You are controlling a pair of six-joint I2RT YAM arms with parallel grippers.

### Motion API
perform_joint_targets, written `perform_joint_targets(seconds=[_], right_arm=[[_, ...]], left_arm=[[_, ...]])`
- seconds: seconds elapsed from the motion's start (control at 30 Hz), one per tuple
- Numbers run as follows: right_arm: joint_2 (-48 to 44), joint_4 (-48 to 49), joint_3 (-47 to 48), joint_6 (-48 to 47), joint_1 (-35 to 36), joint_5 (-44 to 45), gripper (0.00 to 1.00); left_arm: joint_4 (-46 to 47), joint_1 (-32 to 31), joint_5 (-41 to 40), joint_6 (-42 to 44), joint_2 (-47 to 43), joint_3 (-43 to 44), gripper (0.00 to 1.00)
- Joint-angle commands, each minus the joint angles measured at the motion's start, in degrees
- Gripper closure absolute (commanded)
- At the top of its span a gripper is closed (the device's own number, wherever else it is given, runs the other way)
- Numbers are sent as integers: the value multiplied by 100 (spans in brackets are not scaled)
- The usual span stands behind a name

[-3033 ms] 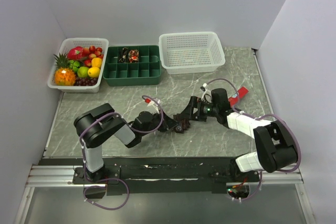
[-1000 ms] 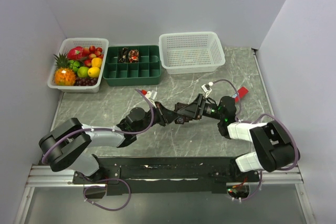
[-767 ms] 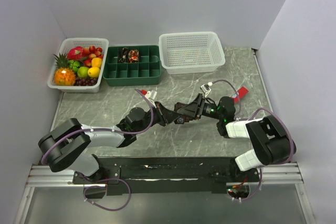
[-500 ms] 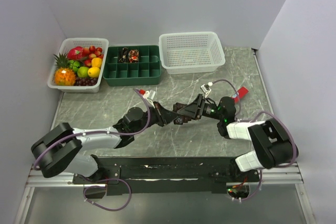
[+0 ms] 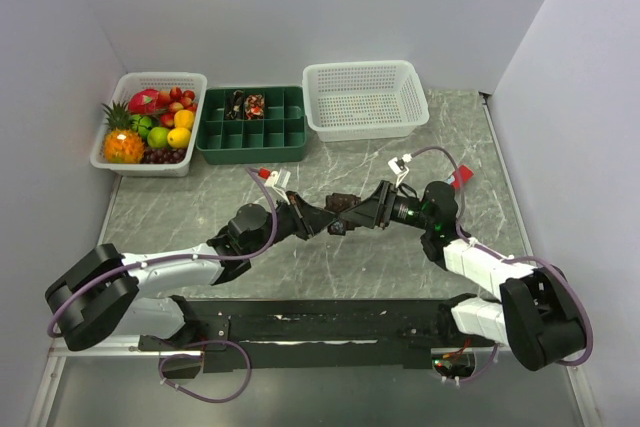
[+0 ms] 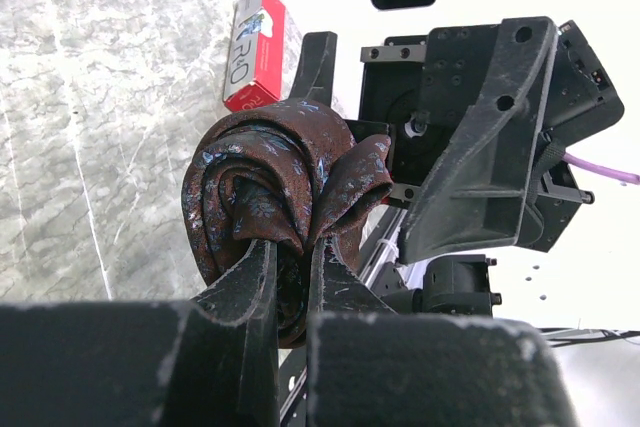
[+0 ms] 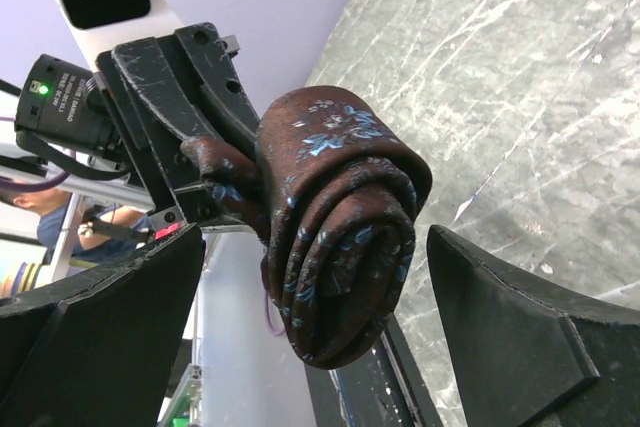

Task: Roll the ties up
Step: Place the tie in the storage box.

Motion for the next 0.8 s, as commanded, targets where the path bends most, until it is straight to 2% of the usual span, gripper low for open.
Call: perform_joint_targets(seconds=[0.0, 0.17, 0.33, 0.43, 0.53, 0.57, 0.63, 0.73, 0.77], right_arm=[[-10, -9, 188, -146, 70, 48, 1], [113, 43, 135, -147, 97, 110, 1], [499, 1095, 65, 380, 167, -65, 1], [763, 1938, 12, 810, 255, -127, 7], [1035, 2817, -32, 1276, 334, -206, 16], [1184, 3030, -41, 1529, 343, -224, 27], [1334, 3661, -76, 1768, 334, -250, 32], [1580, 4016, -67, 2085, 343, -259, 51], [1677, 4173, -67, 2181, 343, -268, 62]], left_arm=[[350, -11, 172, 55, -162, 143, 99], [315, -11, 251, 47, -268, 178, 99], [517, -20, 427, -41, -216, 143, 99], [543, -20, 462, -59, -207, 152, 99], [500, -20, 454, -33, -233, 160, 99], [473, -20, 445, -33, -250, 160, 99], [456, -20, 436, -15, -277, 143, 99], [429, -20, 436, -15, -303, 152, 99], [429, -20, 427, -24, -295, 143, 99]])
